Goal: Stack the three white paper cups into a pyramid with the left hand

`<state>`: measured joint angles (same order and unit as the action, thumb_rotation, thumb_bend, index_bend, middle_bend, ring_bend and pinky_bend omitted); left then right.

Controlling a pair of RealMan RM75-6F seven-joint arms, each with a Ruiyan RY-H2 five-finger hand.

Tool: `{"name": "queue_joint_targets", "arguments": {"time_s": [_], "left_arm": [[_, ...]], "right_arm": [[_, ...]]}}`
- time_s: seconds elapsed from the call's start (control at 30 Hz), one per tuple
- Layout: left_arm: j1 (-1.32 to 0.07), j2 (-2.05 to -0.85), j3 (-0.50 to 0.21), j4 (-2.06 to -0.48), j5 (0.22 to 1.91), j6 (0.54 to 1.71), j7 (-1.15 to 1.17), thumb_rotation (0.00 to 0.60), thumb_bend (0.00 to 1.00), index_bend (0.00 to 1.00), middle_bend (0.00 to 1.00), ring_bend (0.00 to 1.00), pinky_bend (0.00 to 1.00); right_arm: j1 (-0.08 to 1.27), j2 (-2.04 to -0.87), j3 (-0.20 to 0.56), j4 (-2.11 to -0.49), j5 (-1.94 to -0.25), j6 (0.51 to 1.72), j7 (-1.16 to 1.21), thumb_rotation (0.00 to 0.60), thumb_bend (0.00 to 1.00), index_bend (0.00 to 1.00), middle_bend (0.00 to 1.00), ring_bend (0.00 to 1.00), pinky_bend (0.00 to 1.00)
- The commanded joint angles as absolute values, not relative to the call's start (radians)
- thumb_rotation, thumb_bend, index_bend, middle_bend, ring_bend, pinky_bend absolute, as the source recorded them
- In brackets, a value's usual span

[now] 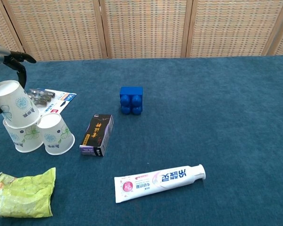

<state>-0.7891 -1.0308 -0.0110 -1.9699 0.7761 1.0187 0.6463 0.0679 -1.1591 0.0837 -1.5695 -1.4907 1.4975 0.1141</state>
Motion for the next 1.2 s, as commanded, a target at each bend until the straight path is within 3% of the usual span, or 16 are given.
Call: {"name": "queue_joint_targets", "arguments": {"time_s": [0.03,0.57,1.2], "left_arm": [[-0.793,-1.047,-0.012,-1.953,0.763,1.014,0.646,0.600,0.16,0.45,0.00,0.00,0.00],[-0.786,-1.077,-0.018,-1.933,0.798,1.027,0.618,0.600,0.16,0.43,0.00,0.00,0.00],[-0.764,-1.027,-0.032,-1.967,0.837,1.023,0.553,0.600,0.16,0.13,0.00,0.00,0.00]], "right_arm": [[0.068,-1.159,0.084,-1.568,-1.490,1.497,0.114,0.600,0.00,0.00,0.00,0.00,0.00],[0.067,-1.159,0.083,-1.570,-1.492,1.498,0.113,0.600,0.00,0.00,0.00,0.00,0.00],[0.066,-1.159,0.084,-1.572,-1.490,1.500,0.110,0.600,0.00,0.00,0.00,0.00,0.00]]}}
